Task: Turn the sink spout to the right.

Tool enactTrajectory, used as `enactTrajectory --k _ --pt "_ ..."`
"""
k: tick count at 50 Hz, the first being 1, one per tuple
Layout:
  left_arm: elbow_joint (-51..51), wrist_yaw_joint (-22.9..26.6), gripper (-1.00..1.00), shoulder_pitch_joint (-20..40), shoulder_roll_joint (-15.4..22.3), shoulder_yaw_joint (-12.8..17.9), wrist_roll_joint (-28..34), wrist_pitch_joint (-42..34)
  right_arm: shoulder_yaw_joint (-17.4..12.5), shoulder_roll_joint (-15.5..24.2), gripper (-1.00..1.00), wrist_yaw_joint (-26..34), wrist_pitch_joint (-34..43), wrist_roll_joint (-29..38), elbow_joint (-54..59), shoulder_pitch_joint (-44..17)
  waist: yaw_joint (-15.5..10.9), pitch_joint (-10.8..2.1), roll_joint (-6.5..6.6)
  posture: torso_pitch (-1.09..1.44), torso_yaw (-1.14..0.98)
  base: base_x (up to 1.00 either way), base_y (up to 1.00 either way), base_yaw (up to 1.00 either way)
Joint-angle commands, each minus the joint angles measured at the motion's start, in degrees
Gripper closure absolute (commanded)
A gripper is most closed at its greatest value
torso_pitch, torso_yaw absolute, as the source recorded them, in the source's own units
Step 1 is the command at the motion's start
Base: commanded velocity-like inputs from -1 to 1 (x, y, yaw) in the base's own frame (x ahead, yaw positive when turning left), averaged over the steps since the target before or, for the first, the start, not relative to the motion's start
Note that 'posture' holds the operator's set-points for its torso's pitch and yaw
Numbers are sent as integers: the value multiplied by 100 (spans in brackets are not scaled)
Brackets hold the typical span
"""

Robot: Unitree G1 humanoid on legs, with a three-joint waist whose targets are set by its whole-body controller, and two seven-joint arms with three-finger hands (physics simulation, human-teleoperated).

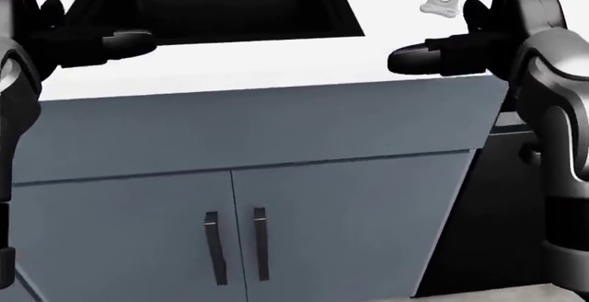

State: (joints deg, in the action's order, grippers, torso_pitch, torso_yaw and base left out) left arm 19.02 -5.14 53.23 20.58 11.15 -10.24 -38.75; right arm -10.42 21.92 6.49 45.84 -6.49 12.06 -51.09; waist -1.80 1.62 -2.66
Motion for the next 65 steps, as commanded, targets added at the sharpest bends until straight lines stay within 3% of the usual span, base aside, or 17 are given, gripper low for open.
enactTrajectory --k 1,9,15,17,18,20,24,28,31,35,42,46,56,59,61,62,65 --pt "-144 19 -100 233 44 -3 -34 185 -87 89 -100 -47 -111 27 -101 -146 27 -163 -92 0 0 35 0 0" --pt "-61 -4 -100 306 78 -10 -70 207 -118 137 -100 -42 1 -2 -234 -133 157 -61 39 0 0 35 0 0" --pt "-135 -17 -100 380 114 -9 -85 86 -167 170 -100 -45 6 -61 -261 -127 278 -27 499 0 0 29 0 0" --pt "-167 -24 -100 399 127 -6 -91 47 -127 203 -100 -24 45 -51 -314 -147 313 -253 669 0 0 0 0 0" --pt "-194 -35 -100 412 121 -9 -96 20 -141 202 -100 -30 100 -63 -306 -168 312 -70 556 0 0 0 0 0" --pt "-148 -41 -100 412 86 -34 -85 67 -152 197 -100 -33 43 -63 -264 -142 263 -167 653 0 0 13 0 0" --pt "-123 -43 -100 375 47 -50 -71 121 -142 203 -100 -37 58 -70 -268 -150 170 -171 508 0 0 19 0 0" --pt "-174 -37 -100 354 59 -26 -87 84 -116 213 -100 -48 113 -43 -237 -245 116 -134 286 0 0 19 0 0" --pt "-229 -42 -100 342 66 -22 -95 56 -105 207 -100 -43 31 -12 -136 -260 75 -198 -80 0 0 20 0 0" --pt "-193 -41 -100 351 71 -17 -103 78 -119 200 -100 -46 41 -9 -201 -209 113 -146 -141 0 0 19 0 0" --pt "-208 -55 -100 392 99 -10 -116 34 -107 201 -100 -43 63 8 -190 -247 175 -93 231 0 0 19 0 0" --pt "-247 -61 -100 408 121 4 -134 -19 -109 186 -100 -44 14 11 -150 -241 252 -188 725 0 0 20 0 0" --pt "-235 -75 -100 413 191 41 -199 -28 -97 210 -100 -37 144 20 -207 -347 147 -138 381 0 0 20 0 0" --pt "-246 -85 -100 417 200 47 -212 -43 -91 203 -100 -40 154 27 -226 -346 88 -124 98 0 0 24 0 0" --pt "-197 -82 -100 444 210 42 -212 -23 -84 233 -100 -29 224 32 -170 -479 64 -200 -299 0 0 38 0 0" --pt "-171 -81 -100 453 215 44 -212 -8 -86 209 -100 -29 165 35 -198 -398 115 -76 20 0 0 43 0 0" --pt "-132 -82 -100 454 215 43 -215 20 -93 229 -100 -31 253 31 -202 -477 149 -66 -58 0 0 43 0 0"
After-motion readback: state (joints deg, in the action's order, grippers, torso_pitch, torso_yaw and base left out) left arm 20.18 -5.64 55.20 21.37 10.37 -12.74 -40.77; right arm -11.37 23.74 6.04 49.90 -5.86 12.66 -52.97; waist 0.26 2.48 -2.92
